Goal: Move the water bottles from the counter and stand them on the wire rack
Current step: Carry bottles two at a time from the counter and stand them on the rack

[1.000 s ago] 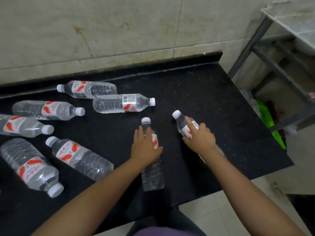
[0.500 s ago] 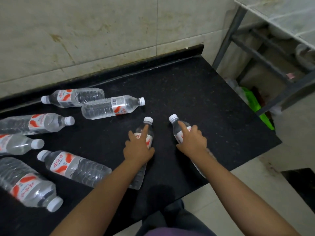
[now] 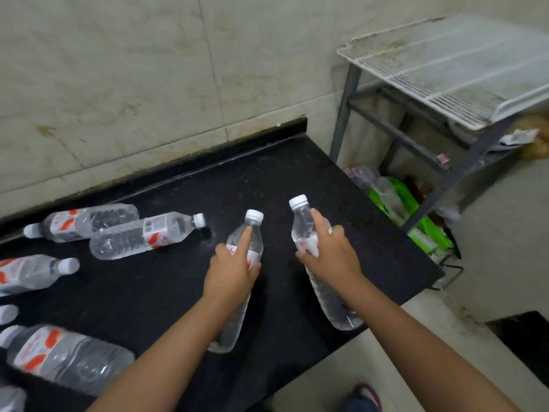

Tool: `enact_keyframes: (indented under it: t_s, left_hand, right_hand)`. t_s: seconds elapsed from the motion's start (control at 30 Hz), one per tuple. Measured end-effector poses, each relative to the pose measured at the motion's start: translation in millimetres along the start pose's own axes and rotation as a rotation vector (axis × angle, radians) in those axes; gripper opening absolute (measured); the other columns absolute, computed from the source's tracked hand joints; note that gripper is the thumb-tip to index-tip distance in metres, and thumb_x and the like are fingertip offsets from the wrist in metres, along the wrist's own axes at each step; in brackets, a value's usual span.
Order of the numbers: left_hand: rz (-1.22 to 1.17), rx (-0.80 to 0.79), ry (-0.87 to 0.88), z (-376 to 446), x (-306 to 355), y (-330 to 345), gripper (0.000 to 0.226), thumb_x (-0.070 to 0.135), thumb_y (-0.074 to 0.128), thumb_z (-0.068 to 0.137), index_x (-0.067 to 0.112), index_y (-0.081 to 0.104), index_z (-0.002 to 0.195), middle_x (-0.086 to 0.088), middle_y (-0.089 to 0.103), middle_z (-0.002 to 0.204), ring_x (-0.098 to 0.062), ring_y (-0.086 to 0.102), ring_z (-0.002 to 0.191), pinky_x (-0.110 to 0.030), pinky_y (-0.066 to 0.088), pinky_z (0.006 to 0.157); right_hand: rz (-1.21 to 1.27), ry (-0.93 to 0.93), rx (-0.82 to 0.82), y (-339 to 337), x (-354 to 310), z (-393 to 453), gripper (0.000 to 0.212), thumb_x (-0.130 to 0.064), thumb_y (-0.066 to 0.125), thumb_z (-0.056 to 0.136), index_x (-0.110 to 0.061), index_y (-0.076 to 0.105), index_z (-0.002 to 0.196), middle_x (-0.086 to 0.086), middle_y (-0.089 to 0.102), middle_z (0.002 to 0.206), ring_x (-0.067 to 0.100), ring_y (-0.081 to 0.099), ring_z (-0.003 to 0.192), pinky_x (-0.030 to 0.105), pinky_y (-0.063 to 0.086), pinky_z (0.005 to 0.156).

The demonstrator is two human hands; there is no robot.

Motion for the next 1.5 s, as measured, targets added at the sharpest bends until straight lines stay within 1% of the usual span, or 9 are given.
enact_keyframes:
  t_s: [0.4,0.57,0.7,0.8,0.97,1.1,1.3,1.4,1.5]
  left_hand:
    - [-0.271,0.547,0.336,54,300,-48,0.069,0.039,0.052,0.086,0.028,0.014,0.143,-0.020,0.043,0.111,-0.033,0.050,0.094,-0.033,0.041,0.074]
    - [-0.325,0.776,0.448,79,384,-75,0.068,0.035,0.054,0.085,0.024,0.019,0.142,-0.011,0.041,0.096,-0.025,0.047,0.082,-0.029,0.035,0.067]
    - [-0.335,0.893,0.457,116,426,-89,0.067,0.033,0.054,0.086,0.024,0.019,0.142,-0.006,0.033,0.092,-0.017,0.037,0.078,-0.029,0.032,0.066]
    - [-0.358,0.930,0.439,151,447,-92,0.066,0.029,0.056,0.085,0.020,0.021,0.141,-0.014,0.042,0.094,-0.022,0.040,0.082,-0.031,0.034,0.067]
    - [-0.389,0.922,0.386,224,479,-94,0.066,0.026,0.057,0.086,0.019,0.022,0.141,-0.025,0.048,0.098,-0.030,0.045,0.090,-0.036,0.039,0.071]
    - [-0.384,0.962,0.370,275,494,-89,0.065,0.022,0.056,0.086,0.037,0.015,0.134,-0.031,0.052,0.095,-0.035,0.048,0.086,-0.039,0.040,0.074]
    - [-0.377,1.000,0.228,332,503,-78,0.068,0.024,0.054,0.087,0.038,-0.002,0.123,-0.028,0.050,0.103,-0.033,0.047,0.089,-0.039,0.037,0.076]
    - [-0.355,1.049,0.181,357,511,-81,0.068,0.024,0.057,0.086,0.038,0.001,0.122,-0.029,0.047,0.111,-0.035,0.047,0.095,-0.042,0.039,0.080]
    - [-0.367,1.065,0.137,380,521,-84,0.069,0.022,0.059,0.085,0.037,0.003,0.121,-0.030,0.044,0.120,-0.038,0.046,0.103,-0.046,0.039,0.085]
  right_hand:
    - [0.242,-0.365,0.438,-265,82,55,0.085,-0.039,0.064,0.076,-0.035,0.010,0.141,0.013,0.039,0.126,0.027,0.044,0.109,0.027,0.030,0.079]
    - [0.372,-0.458,0.627,-362,109,82,0.081,-0.044,0.063,0.070,-0.041,0.015,0.135,0.000,0.036,0.121,0.011,0.040,0.096,0.027,0.034,0.079]
    - [0.462,-0.514,0.707,-414,134,126,0.081,-0.035,0.068,0.072,-0.037,0.019,0.136,-0.009,0.028,0.113,0.015,0.046,0.097,0.026,0.036,0.077]
    - [0.498,-0.550,0.721,-436,147,169,0.082,-0.023,0.072,0.072,-0.031,0.023,0.137,-0.008,0.029,0.114,0.014,0.046,0.096,0.026,0.037,0.079]
    - [0.554,-0.563,0.695,-450,158,258,0.081,-0.013,0.073,0.070,-0.027,0.028,0.136,-0.007,0.032,0.116,-0.004,0.042,0.090,0.001,0.032,0.070]
    - [0.526,-0.541,0.644,-447,167,329,0.081,-0.012,0.071,0.073,-0.027,0.026,0.138,0.001,0.033,0.118,0.010,0.039,0.098,0.013,0.034,0.075]
    - [0.430,-0.528,0.624,-428,168,412,0.077,-0.015,0.067,0.078,-0.017,0.022,0.140,0.021,0.035,0.130,0.031,0.043,0.115,0.026,0.031,0.085]
    - [0.496,-0.547,0.605,-424,163,447,0.077,-0.013,0.067,0.078,-0.010,0.022,0.140,0.025,0.035,0.131,0.034,0.038,0.121,0.030,0.031,0.092]
    - [0.479,-0.618,0.557,-422,157,475,0.074,-0.009,0.067,0.078,-0.001,0.023,0.137,0.029,0.035,0.131,0.041,0.035,0.122,0.041,0.033,0.098]
Point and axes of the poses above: each hand's wrist, its own z-axis towards the middle knuckle, its own y-axis out of the palm, x = y × z, the point moved 1 cm from there along z, towards the middle knuckle
